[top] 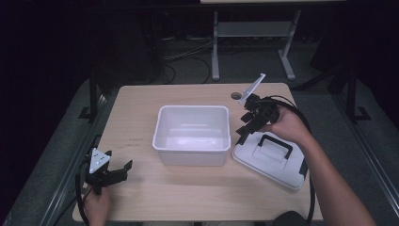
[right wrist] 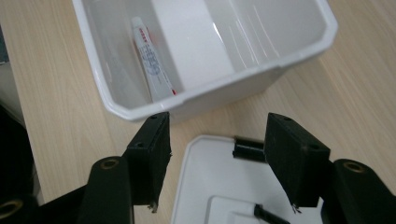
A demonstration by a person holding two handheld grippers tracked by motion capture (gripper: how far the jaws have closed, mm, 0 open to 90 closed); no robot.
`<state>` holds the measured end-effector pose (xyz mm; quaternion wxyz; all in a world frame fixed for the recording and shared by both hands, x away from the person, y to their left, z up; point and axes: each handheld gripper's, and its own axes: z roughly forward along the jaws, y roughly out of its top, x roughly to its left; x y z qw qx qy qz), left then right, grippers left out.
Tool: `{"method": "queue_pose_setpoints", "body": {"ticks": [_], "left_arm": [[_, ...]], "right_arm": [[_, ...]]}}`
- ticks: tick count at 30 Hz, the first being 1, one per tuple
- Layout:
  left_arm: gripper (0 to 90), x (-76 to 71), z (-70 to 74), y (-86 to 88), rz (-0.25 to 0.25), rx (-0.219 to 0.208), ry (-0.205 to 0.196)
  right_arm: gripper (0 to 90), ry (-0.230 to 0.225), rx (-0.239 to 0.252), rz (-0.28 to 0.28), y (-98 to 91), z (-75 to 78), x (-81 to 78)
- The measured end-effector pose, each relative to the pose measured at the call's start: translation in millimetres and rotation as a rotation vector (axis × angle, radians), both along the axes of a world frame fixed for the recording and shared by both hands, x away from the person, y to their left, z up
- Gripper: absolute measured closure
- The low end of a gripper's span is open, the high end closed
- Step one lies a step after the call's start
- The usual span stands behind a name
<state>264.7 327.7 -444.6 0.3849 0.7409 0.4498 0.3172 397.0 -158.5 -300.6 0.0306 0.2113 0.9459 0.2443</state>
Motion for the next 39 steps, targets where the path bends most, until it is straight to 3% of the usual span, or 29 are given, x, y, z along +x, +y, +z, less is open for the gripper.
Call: {"method": "queue_pose_setpoints", "body": {"ticks": [13, 39], "left_arm": [[13.7, -0.1, 0.1, 3.2, 0.010, 0.004, 0.001], [13.7, -0.4, 0.2, 2.3, 0.010, 0.005, 0.001]], "right_arm": [[39.0, 0.029, -0.023, -0.087, -43.9, -29.0, -0.9], [42.3, 0.074, -0.052, -0.218, -95.2, -69.3, 0.3]]}}
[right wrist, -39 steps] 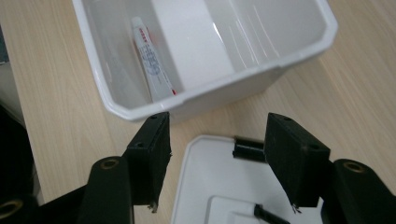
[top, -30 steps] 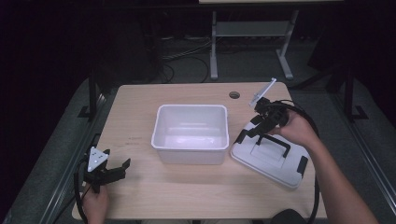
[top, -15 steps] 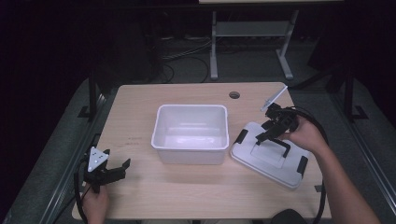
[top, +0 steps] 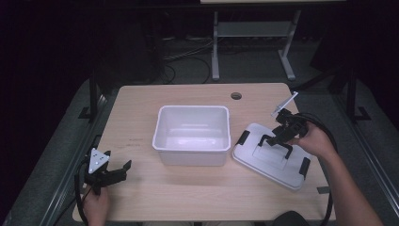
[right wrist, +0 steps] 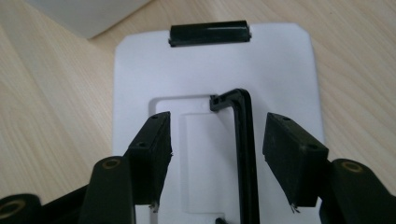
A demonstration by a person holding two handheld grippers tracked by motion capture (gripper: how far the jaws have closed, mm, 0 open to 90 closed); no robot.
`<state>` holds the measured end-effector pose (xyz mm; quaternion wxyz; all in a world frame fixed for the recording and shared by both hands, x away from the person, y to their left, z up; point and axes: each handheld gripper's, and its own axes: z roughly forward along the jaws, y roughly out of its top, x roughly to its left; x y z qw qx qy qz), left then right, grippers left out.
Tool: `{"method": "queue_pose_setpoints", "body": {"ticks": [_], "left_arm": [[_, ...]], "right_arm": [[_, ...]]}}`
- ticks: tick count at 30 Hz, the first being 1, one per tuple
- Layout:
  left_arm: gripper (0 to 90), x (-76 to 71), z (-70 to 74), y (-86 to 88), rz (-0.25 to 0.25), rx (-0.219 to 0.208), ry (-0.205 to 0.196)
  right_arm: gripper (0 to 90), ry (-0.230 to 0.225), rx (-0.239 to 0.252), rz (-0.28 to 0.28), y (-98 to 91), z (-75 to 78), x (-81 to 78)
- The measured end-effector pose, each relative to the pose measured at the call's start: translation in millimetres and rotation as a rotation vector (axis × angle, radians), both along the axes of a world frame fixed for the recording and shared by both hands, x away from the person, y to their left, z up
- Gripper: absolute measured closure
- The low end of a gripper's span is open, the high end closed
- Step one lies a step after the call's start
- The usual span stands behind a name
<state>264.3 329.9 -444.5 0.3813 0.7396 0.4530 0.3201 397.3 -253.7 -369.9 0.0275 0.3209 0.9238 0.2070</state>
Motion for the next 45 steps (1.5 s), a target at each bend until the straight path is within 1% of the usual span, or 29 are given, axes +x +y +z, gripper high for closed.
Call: {"method": "queue_pose_setpoints", "body": {"ticks": [5, 8, 10, 14, 16, 17, 20, 22, 23, 24, 26, 27, 29, 31, 32, 33, 38, 42, 43, 45], "left_arm": [[13.7, 0.1, 0.0, 0.1, -0.001, 0.002, 0.002], [13.7, 0.1, 0.0, 0.0, 0.000, 0.004, 0.002], [13.7, 0.1, 0.0, 0.1, 0.000, 0.003, 0.002], [13.7, 0.4, -0.2, -0.1, -0.001, 0.005, 0.002], [13.7, 0.4, -0.1, 0.0, -0.002, 0.005, 0.002], [13.7, 0.3, -0.1, 0.1, -0.001, 0.005, 0.002], [13.7, 0.2, 0.0, 0.4, -0.002, 0.006, 0.004], [13.7, 0.2, 0.0, 0.4, -0.001, 0.006, 0.004], [13.7, 0.2, -0.1, 0.3, -0.001, 0.006, 0.003], [13.7, 0.3, -0.1, 0.1, -0.001, 0.005, 0.003], [13.7, 0.7, -0.6, -0.7, 0.000, 0.005, 0.003], [13.7, 0.7, -0.6, -0.7, 0.000, 0.005, 0.003], [13.7, 0.9, -0.7, -1.1, -0.002, 0.003, 0.003], [13.7, 0.9, -0.7, -1.3, -0.002, 0.003, 0.004], [13.7, 0.8, -0.7, -1.3, -0.002, 0.004, 0.004], [13.7, 0.8, -0.7, -1.0, -0.002, 0.002, 0.004], [13.7, 0.8, -0.8, -0.4, -0.001, 0.001, 0.004], [13.7, 1.2, -1.1, -0.4, -0.001, -0.002, 0.005], [13.7, 1.5, -1.4, -0.4, -0.004, -0.004, 0.007], [13.7, 1.5, -1.5, -0.6, -0.004, -0.004, 0.006]], "right_arm": [[43.7, 0.010, 0.000, -0.007, -4.9, -7.5, -0.4], [46.0, 0.020, 0.006, -0.027, -11.1, -13.1, 0.9], [46.5, 0.023, 0.008, -0.029, -11.9, -13.8, 1.2], [52.7, 0.031, 0.017, -0.027, -15.2, -18.6, 2.2], [53.7, 0.033, 0.015, -0.026, -15.4, -19.9, 2.2], [56.6, 0.041, 0.015, -0.027, -16.0, -22.7, 2.3], [58.5, 0.045, 0.010, -0.026, -16.2, -25.4, 1.9], [61.3, 0.051, 0.013, -0.025, -16.6, -27.5, 1.5], [64.1, 0.044, 0.008, -0.022, -17.2, -28.5, 1.0], [64.1, 0.044, 0.008, -0.022, -17.2, -28.5, 1.0], [70.4, 0.046, 0.012, -0.018, -18.1, -28.4, 0.0], [70.4, 0.046, 0.012, -0.018, -18.1, -28.4, 0.0], [74.8, 0.043, 0.014, -0.010, -18.4, -27.4, -0.9], [75.5, 0.044, 0.016, -0.009, -18.4, -27.5, -1.0], [76.8, 0.046, 0.016, -0.004, -18.1, -27.8, -1.1], [80.0, 0.037, 0.006, 0.005, -16.9, -28.1, -2.4], [82.6, 0.044, 0.011, 0.016, -16.3, -29.7, -3.0], [83.4, 0.032, 0.003, 0.032, -14.8, -28.9, -4.4], [83.9, 0.026, -0.006, 0.044, -13.5, -28.3, -5.1], [84.0, 0.029, -0.006, 0.045, -12.9, -28.1, -5.3]]}}
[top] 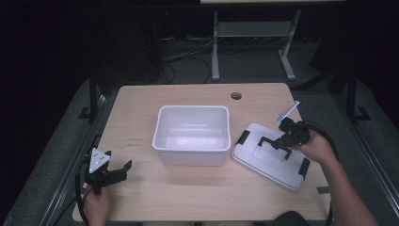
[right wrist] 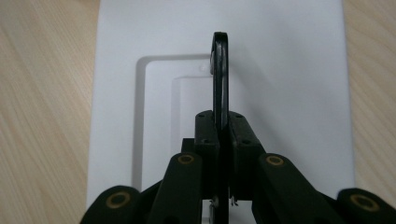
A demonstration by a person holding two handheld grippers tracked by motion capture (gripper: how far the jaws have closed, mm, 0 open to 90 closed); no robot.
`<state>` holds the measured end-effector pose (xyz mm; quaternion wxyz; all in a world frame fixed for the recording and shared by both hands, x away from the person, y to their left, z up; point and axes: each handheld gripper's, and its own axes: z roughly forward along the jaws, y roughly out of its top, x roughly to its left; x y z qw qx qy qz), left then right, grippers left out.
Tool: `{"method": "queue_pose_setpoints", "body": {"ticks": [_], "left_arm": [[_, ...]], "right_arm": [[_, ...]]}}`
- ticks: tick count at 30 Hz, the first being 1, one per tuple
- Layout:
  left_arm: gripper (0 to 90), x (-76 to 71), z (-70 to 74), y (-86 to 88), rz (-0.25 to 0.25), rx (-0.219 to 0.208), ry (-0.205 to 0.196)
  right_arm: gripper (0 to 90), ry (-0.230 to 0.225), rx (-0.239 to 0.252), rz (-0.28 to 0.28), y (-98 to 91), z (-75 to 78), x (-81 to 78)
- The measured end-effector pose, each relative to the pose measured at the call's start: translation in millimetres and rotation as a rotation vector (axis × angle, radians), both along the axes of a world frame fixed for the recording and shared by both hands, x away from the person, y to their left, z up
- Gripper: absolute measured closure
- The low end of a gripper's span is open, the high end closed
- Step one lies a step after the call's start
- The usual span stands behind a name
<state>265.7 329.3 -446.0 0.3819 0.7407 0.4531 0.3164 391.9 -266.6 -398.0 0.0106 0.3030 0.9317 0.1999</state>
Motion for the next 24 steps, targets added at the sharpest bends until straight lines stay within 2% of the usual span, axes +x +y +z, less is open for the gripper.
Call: {"method": "queue_pose_setpoints", "body": {"ticks": [6, 10, 24], "left_arm": [[13.7, 0.0, 0.0, 0.5, 0.002, 0.000, 0.000], [13.7, -0.1, 0.1, 0.2, 0.002, 0.001, -0.001], [13.7, -0.8, 0.7, 0.5, 0.003, 0.002, -0.001]], "right_arm": [[84.2, -0.013, -0.002, 0.015, 1.4, 4.1, -2.2], [84.2, -0.026, 0.012, 0.020, 1.6, 11.7, -4.5], [84.2, -0.054, 0.018, 0.051, 5.4, 28.8, -9.6]]}}
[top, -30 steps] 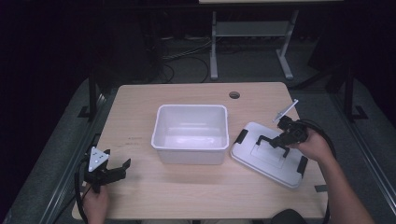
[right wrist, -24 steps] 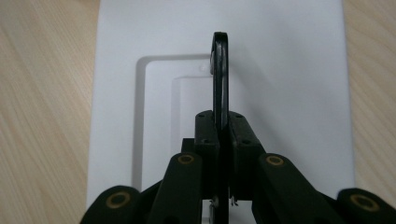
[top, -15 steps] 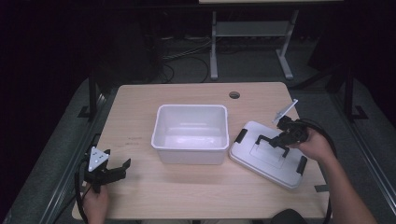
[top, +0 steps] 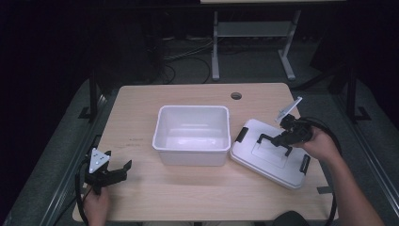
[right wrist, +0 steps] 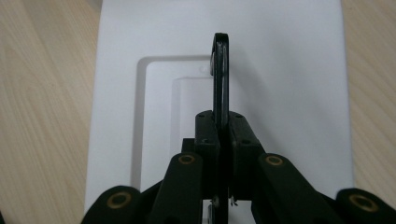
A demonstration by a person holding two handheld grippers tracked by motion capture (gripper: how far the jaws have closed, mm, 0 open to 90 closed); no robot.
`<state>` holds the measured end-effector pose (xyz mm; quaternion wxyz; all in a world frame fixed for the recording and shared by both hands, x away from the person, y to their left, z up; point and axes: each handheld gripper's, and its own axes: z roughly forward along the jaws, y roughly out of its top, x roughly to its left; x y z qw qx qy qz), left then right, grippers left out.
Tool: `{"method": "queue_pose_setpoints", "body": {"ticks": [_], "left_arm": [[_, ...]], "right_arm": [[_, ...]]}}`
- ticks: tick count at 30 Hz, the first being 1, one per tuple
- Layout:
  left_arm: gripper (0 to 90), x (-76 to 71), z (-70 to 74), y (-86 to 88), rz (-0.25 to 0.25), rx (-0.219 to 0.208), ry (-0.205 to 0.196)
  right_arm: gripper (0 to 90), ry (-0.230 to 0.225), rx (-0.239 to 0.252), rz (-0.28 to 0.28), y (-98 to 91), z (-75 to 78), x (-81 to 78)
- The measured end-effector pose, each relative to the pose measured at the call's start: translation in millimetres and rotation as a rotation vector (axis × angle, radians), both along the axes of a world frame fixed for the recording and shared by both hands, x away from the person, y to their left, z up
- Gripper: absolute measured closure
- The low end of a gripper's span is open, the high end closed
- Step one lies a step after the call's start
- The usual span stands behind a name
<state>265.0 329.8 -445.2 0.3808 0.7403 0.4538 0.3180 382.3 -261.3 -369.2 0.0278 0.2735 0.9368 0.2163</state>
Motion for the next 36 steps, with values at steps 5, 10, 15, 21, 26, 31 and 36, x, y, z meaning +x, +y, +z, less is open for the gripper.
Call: {"method": "queue_pose_setpoints", "body": {"ticks": [5, 10, 15, 21, 26, 31, 36], "left_arm": [[13.7, -0.1, 0.2, -0.4, -0.002, 0.003, -0.003], [13.7, -0.1, 0.2, -1.3, -0.004, 0.008, -0.002], [13.7, -0.1, 0.1, -1.2, -0.003, 0.004, -0.001], [13.7, -0.2, 0.1, -1.7, -0.005, 0.004, -0.001], [13.7, -0.2, 0.0, -2.5, -0.004, 0.002, -0.001], [13.7, 0.1, -0.1, -3.5, -0.005, 0.000, -0.002], [13.7, 0.4, -0.5, -4.3, -0.006, -0.001, -0.005]], "right_arm": [[84.2, -0.021, 0.009, 0.005, -0.8, 11.8, -3.6], [84.2, -0.038, 0.008, 0.015, -3.3, 24.3, -7.5], [84.2, -0.046, 0.008, 0.016, -5.2, 32.5, -10.7], [84.2, -0.064, 0.006, 0.020, -8.2, 48.0, -16.8], [84.2, -0.084, -0.003, 0.027, -9.2, 59.5, -20.1], [84.2, -0.098, -0.005, 0.028, -10.8, 70.9, -23.3], [84.2, -0.109, -0.014, 0.032, -12.3, 81.7, -25.9]]}}
